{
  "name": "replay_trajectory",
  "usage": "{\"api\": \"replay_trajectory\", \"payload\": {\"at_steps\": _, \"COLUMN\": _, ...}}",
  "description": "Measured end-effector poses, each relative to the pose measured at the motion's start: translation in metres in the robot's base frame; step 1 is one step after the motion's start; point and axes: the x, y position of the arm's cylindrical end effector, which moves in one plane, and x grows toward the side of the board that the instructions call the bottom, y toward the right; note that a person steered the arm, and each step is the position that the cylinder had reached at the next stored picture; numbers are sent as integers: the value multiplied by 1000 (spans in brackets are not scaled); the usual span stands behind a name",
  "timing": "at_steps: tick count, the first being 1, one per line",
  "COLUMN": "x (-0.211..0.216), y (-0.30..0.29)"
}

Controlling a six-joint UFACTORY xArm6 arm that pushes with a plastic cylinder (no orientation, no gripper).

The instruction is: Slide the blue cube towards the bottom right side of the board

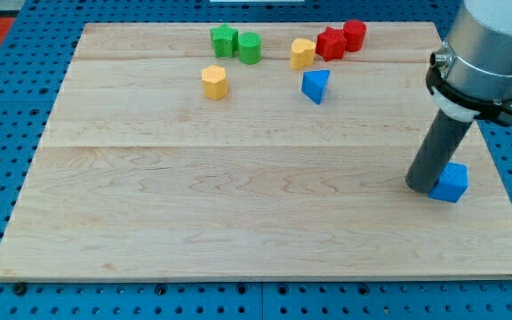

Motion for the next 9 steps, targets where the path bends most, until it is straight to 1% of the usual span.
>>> {"api": "replay_trajectory", "payload": {"at_steps": 1, "x": -33, "y": -16}}
{"api": "replay_trajectory", "payload": {"at_steps": 2, "x": -5, "y": 68}}
{"api": "replay_trajectory", "payload": {"at_steps": 3, "x": 22, "y": 78}}
{"api": "replay_trajectory", "payload": {"at_steps": 4, "x": 62, "y": 46}}
{"api": "replay_trajectory", "payload": {"at_steps": 5, "x": 39, "y": 59}}
{"api": "replay_trajectory", "payload": {"at_steps": 6, "x": 25, "y": 101}}
{"api": "replay_trajectory", "payload": {"at_steps": 7, "x": -2, "y": 29}}
{"api": "replay_trajectory", "payload": {"at_steps": 8, "x": 30, "y": -1}}
{"api": "replay_trajectory", "payload": {"at_steps": 9, "x": -22, "y": -1}}
